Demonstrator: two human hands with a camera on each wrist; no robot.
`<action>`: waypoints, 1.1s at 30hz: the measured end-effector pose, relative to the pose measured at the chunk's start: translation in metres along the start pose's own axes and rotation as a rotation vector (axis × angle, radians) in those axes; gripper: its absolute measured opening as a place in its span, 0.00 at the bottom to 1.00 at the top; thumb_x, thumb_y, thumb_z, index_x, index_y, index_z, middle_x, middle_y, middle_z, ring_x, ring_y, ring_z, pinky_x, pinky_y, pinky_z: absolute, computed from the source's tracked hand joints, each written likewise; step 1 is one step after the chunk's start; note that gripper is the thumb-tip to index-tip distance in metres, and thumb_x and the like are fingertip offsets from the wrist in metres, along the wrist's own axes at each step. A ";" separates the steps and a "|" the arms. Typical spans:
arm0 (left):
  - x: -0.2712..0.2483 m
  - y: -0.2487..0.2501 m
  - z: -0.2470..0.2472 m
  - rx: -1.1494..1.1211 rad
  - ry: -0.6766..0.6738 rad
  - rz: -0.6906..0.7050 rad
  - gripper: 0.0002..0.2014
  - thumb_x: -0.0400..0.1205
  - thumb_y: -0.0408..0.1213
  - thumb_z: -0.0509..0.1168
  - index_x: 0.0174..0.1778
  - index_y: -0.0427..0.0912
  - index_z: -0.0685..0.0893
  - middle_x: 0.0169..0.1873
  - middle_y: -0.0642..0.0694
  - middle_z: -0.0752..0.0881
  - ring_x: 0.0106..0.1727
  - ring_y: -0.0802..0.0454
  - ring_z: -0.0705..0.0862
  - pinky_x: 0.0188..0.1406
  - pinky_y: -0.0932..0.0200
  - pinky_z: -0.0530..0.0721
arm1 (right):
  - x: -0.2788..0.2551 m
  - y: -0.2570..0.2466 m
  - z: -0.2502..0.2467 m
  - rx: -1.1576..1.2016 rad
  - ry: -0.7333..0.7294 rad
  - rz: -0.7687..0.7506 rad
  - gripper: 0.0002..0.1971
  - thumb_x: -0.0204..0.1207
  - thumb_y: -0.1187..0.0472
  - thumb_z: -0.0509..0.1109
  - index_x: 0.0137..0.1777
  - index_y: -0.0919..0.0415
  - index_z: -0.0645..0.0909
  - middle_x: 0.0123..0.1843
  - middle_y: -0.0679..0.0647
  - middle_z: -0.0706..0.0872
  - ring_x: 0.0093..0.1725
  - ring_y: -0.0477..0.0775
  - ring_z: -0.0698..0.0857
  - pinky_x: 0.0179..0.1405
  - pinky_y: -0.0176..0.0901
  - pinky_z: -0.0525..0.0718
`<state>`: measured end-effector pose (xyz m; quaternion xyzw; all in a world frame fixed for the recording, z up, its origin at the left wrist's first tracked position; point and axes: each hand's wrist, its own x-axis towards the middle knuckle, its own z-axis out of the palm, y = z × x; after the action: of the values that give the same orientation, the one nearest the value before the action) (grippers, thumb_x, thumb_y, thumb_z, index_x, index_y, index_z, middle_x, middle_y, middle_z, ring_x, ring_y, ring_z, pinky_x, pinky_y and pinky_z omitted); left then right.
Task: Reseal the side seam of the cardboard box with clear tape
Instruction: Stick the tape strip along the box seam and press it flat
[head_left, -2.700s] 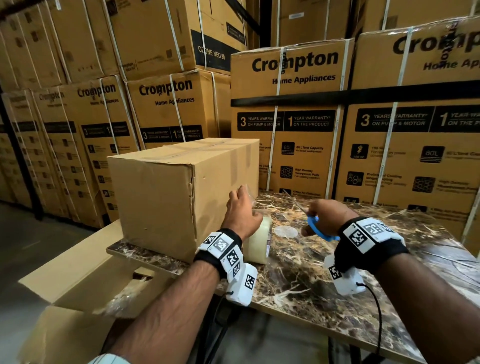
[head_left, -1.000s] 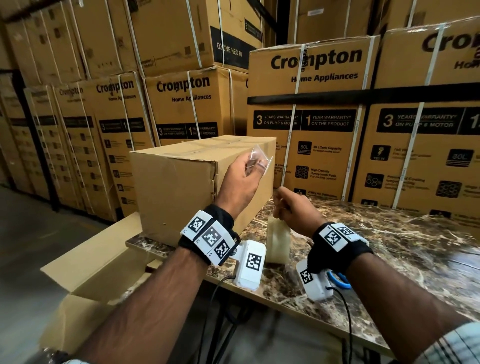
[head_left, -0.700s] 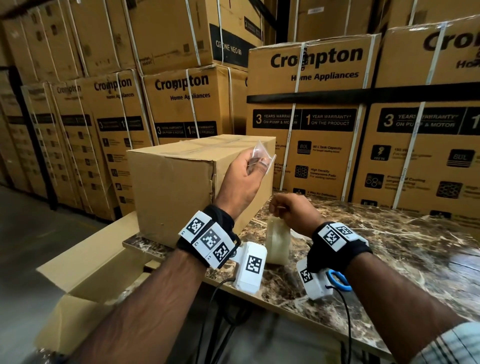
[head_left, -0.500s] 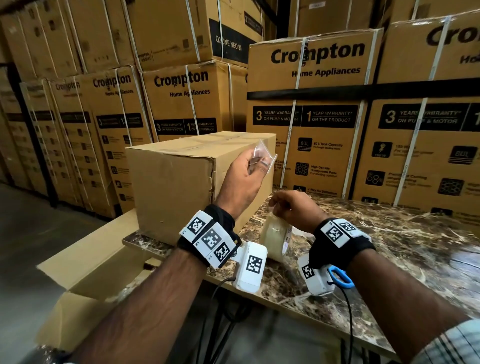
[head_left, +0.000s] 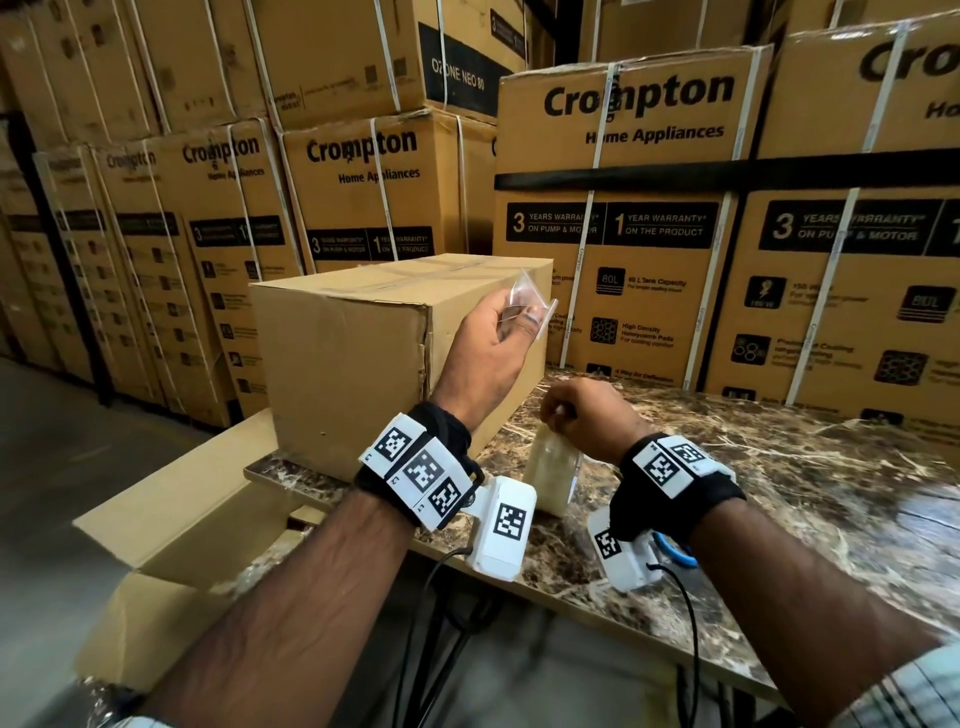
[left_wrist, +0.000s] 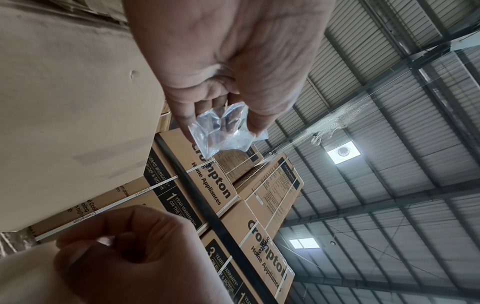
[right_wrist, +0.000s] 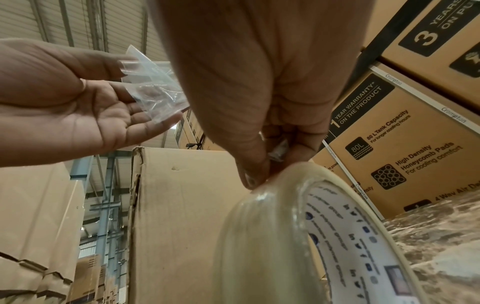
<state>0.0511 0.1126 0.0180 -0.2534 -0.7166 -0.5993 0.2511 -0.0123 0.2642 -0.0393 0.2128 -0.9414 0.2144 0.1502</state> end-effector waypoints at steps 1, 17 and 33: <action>0.000 0.000 -0.001 -0.001 0.001 0.000 0.07 0.87 0.37 0.60 0.59 0.50 0.76 0.49 0.63 0.82 0.47 0.82 0.80 0.50 0.80 0.77 | -0.001 -0.001 0.001 -0.003 0.005 0.006 0.10 0.80 0.69 0.64 0.49 0.58 0.87 0.50 0.53 0.89 0.48 0.48 0.83 0.47 0.35 0.76; -0.001 -0.001 -0.011 0.041 0.015 -0.007 0.16 0.87 0.42 0.60 0.68 0.39 0.79 0.58 0.49 0.87 0.59 0.59 0.85 0.64 0.60 0.82 | -0.011 0.003 -0.023 -0.283 -0.085 0.031 0.07 0.80 0.70 0.64 0.52 0.59 0.81 0.53 0.54 0.82 0.48 0.49 0.78 0.52 0.37 0.80; -0.005 -0.008 -0.025 -0.099 -0.039 -0.117 0.19 0.85 0.50 0.61 0.67 0.43 0.80 0.62 0.47 0.87 0.64 0.50 0.85 0.70 0.42 0.80 | 0.003 -0.020 -0.002 -0.335 -0.135 -0.042 0.24 0.77 0.58 0.73 0.72 0.55 0.76 0.64 0.57 0.85 0.60 0.57 0.84 0.62 0.51 0.84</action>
<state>0.0508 0.0862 0.0128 -0.2349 -0.7045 -0.6425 0.1890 -0.0046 0.2479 -0.0294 0.2183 -0.9672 0.0365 0.1246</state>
